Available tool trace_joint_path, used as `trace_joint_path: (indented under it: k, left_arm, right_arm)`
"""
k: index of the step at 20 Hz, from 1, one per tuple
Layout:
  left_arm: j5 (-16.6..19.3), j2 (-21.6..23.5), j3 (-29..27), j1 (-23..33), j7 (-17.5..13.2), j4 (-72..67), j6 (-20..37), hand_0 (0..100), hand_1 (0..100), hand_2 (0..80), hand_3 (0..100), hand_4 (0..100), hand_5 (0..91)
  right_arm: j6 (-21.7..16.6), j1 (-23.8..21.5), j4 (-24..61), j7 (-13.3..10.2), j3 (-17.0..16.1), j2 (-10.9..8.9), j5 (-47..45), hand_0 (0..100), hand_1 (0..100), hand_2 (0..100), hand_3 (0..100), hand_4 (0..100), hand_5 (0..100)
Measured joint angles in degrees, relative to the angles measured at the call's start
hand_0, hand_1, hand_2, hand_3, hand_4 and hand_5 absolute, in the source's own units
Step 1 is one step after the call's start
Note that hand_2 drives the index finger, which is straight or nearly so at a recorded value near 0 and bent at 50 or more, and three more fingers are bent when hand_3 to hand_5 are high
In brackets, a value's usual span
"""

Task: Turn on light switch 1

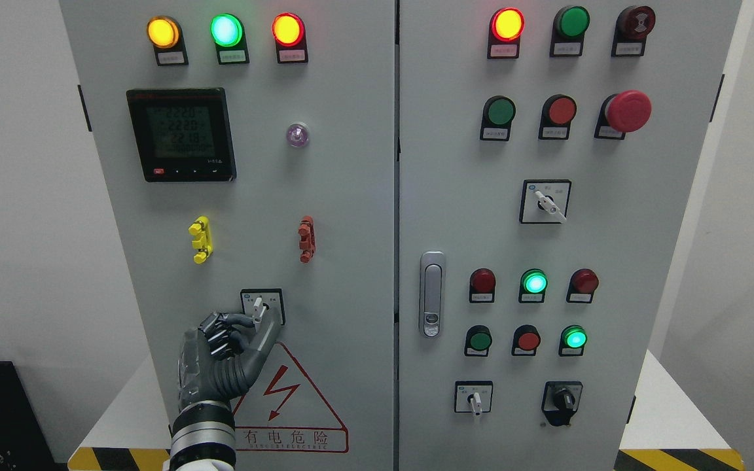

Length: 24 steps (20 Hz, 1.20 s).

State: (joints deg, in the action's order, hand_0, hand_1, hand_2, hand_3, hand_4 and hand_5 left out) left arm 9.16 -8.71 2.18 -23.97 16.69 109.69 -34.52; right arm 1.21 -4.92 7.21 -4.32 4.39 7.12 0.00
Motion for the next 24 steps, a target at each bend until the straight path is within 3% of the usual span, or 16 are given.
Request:
trace_joint_path:
  k: [24]
  left_arm:
    - [1.0,-0.1,0.1,-0.4,0.0,0.0,-0.6,20,68,63.1,97,96,86.0]
  right_arm:
    - [0.0,0.0,0.0,0.0,0.0,0.00,0.0,0,0,0,0,0,0]
